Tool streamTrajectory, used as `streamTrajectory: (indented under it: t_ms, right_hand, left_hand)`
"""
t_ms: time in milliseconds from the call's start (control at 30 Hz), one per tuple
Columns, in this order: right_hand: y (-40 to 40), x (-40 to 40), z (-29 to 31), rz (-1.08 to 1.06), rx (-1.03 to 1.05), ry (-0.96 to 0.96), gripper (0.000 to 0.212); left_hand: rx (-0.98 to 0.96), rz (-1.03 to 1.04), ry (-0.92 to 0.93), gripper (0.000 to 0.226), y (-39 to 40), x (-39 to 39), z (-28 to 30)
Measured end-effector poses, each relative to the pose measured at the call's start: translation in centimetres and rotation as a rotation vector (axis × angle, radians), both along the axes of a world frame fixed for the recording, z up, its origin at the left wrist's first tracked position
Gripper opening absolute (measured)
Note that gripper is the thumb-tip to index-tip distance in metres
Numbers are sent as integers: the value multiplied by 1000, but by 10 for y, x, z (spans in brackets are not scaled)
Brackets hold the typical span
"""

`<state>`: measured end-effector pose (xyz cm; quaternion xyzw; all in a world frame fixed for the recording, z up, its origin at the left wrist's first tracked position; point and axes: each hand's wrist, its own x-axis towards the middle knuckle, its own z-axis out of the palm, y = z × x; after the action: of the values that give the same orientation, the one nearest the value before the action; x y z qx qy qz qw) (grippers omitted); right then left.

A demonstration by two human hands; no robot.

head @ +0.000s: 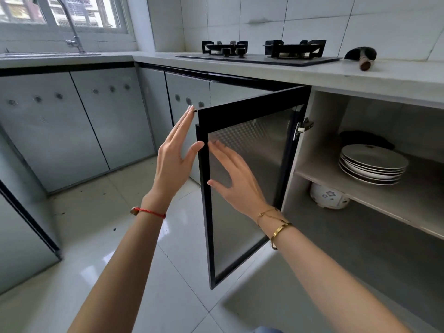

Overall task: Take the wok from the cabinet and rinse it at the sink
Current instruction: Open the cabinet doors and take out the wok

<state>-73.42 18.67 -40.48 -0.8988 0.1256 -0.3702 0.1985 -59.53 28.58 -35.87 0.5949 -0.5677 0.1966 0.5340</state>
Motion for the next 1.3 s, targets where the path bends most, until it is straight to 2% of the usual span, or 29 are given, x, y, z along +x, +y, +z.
streamTrajectory:
  t_ms: [233, 533, 733, 1000, 1300]
  right_hand:
    - [0, -12, 5, 14, -8, 34, 80]
    - [-1, -55, 10, -69, -80, -147, 62]
    - [0, -104, 14, -178, -97, -182, 51]
    - [0, -196, 12, -368, -87, -178, 44]
    - [-11, -323, 4, -722, -61, -114, 45]
  left_hand:
    - [-38, 43, 21, 58, 2, -12, -1]
    - [-112, 34, -15, 55, 9, -50, -9]
    - [-201, 24, -24, 47, 10, -82, -10]
    - [-89, -150, 25, 45, -20, -152, -15]
    - [112, -423, 80, 40, -94, -251, -33]
